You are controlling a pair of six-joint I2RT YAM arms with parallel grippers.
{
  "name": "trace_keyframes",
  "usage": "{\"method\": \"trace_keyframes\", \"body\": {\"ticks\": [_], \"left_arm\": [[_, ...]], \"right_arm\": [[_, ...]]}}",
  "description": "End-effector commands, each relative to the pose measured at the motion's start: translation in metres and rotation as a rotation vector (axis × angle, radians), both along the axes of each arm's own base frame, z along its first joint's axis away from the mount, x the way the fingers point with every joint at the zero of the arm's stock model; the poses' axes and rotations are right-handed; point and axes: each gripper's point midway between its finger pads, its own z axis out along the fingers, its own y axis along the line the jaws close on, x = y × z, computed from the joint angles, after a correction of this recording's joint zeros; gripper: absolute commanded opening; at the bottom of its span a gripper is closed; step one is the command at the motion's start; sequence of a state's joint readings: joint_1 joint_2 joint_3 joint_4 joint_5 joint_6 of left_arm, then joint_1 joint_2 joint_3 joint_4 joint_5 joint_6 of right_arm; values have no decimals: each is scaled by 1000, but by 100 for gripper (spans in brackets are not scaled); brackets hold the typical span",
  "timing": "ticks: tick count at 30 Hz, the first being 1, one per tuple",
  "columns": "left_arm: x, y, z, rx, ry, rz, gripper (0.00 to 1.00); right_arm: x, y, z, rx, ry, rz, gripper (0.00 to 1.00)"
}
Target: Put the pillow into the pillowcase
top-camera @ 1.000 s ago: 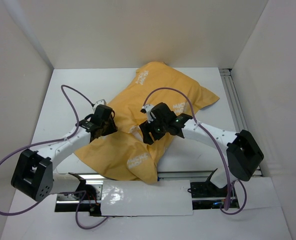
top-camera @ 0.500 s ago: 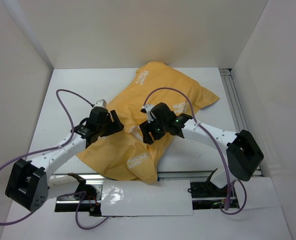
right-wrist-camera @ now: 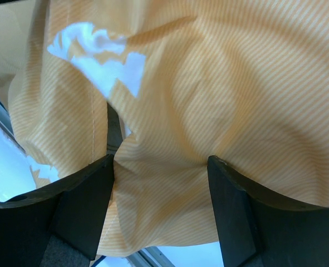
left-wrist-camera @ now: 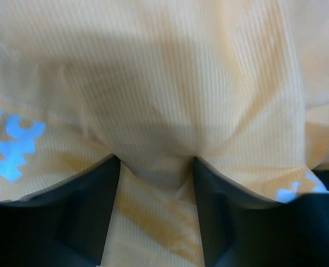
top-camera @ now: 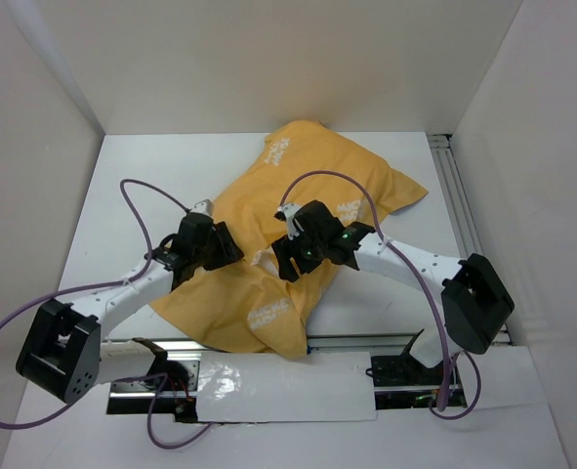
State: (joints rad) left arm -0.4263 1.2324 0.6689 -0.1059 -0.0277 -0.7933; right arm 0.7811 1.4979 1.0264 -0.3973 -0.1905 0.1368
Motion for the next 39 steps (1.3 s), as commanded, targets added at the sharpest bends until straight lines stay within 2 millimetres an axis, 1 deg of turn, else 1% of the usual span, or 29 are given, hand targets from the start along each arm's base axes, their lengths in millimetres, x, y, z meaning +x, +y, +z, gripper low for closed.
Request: {"method": "trace_keyframes", "body": {"ticks": [1, 2, 3, 4, 5, 8, 9, 10, 11, 12, 13, 14, 15, 16, 18, 20, 21, 22, 24, 25, 26, 27, 28, 29, 30, 34, 36, 38, 39], "left_arm": [[-2, -6, 1, -29, -28, -29, 47], [-3, -5, -1, -29, -28, -29, 33], [-3, -5, -1, -29, -28, -29, 24], [1, -6, 7, -33, -53, -23, 16], [3, -3, 8, -15, -56, -20, 0], [13, 10, 31, 46, -115, 23, 0], [15, 16, 45, 70, -122, 52, 0], [21, 32, 55, 140, -152, 108, 0], [24, 46, 72, 164, -183, 166, 0], [30, 54, 101, 173, -233, 212, 0], [28, 76, 109, 245, -236, 287, 0], [29, 89, 128, 254, -270, 339, 0], [29, 95, 139, 270, -282, 366, 0], [30, 100, 170, 270, -340, 393, 0], [31, 101, 188, 271, -368, 387, 0], [35, 88, 205, 254, -434, 294, 0], [36, 84, 208, 246, -449, 272, 0], [40, 76, 195, 251, -424, 227, 0], [41, 75, 171, 273, -352, 221, 21], [41, 80, 155, 297, -303, 235, 35], [44, 80, 137, 311, -242, 253, 53], [42, 81, 126, 321, -199, 255, 80], [40, 86, 111, 347, -135, 273, 99], [39, 87, 115, 348, -131, 286, 100], [41, 90, 107, 357, -97, 298, 100], [40, 95, 105, 367, -66, 320, 100], [41, 93, 109, 321, -73, 337, 100], [41, 88, 106, 302, -66, 316, 100], [40, 85, 105, 293, -63, 306, 100]], "right_arm": [[3, 0, -1, -8, -21, -14, 74], [5, 2, 2, -2, -28, -14, 74], [5, 2, 3, -1, -28, -14, 74], [5, 2, 3, -1, -28, -14, 74], [5, 2, 3, -1, -28, -14, 74], [8, -1, 2, -11, -35, -36, 74], [8, -4, 0, -25, -37, -46, 74], [11, -6, 0, -38, -49, -61, 74], [11, -9, -5, -60, -41, -68, 73], [16, -14, -6, -77, -56, -105, 71], [19, -17, -11, -98, -57, -128, 71], [21, -22, -18, -135, -54, -145, 70], [22, -29, -23, -165, -48, -179, 70], [28, -34, -24, -197, -66, -219, 70], [29, -36, -30, -219, -52, -231, 70], [30, -34, -30, -210, -55, -229, 69], [32, -32, -28, -198, -64, -230, 69], [29, -29, -28, -185, -50, -215, 69], [31, -20, -15, -127, -68, -202, 69], [29, -18, -11, -113, -68, -195, 69], [28, -14, -6, -86, -74, -174, 72], [29, -14, -1, -81, -88, -165, 74], [29, -11, 11, -54, -109, -153, 76], [31, -10, 17, -37, -123, -154, 78], [34, -9, 26, -24, -144, -163, 80], [53, -11, 70, 63, -273, -226, 90], [67, -19, 87, 86, -326, -281, 93], [85, -29, 113, 134, -385, -338, 94], [89, -32, 115, 139, -392, -351, 96]]}}
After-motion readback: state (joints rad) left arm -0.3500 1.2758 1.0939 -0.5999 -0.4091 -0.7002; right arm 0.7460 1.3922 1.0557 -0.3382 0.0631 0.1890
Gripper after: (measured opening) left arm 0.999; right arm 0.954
